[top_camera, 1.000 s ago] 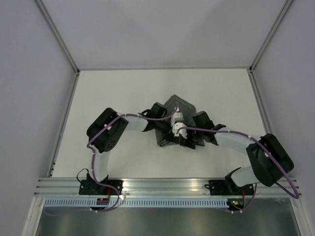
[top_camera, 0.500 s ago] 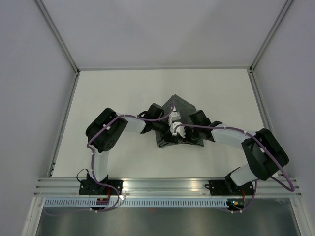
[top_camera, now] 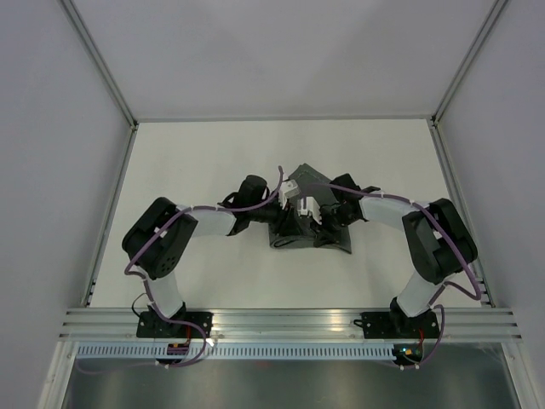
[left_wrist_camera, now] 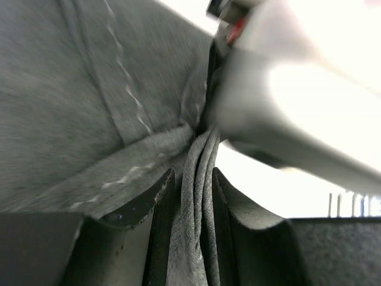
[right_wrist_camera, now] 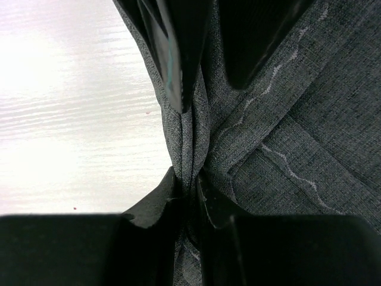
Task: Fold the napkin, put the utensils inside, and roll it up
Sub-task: Roll the napkin with the utensil
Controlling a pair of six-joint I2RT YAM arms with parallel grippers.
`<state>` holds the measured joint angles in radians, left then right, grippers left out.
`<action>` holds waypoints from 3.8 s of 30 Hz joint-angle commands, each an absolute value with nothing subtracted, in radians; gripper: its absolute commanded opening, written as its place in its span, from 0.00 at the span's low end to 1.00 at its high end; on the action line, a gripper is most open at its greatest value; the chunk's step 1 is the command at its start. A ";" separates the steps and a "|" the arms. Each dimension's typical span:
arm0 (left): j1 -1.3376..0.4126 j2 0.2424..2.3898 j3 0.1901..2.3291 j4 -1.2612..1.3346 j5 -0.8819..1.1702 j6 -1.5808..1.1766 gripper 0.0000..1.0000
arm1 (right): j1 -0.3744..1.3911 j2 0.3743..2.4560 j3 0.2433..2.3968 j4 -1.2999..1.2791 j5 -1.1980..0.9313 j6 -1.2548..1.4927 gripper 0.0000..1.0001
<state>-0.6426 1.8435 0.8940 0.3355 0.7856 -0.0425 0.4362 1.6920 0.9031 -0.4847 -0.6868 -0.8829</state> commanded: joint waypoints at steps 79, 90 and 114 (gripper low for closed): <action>-1.197 1.944 0.876 0.253 0.192 0.563 0.02 | 0.256 2.201 1.353 -1.154 -0.776 -1.035 0.34; -1.154 1.944 0.902 0.204 0.330 0.453 0.02 | 0.207 2.080 1.351 -1.115 -0.815 -0.974 0.47; -0.893 2.048 1.046 0.074 0.820 0.147 0.02 | 0.006 1.496 1.015 -0.907 -0.896 -1.130 0.49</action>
<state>-0.9157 1.9808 1.0439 0.2321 0.7212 0.2317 0.0051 1.5753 1.1080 -1.0267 -0.8738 -1.0332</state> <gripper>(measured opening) 0.207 0.491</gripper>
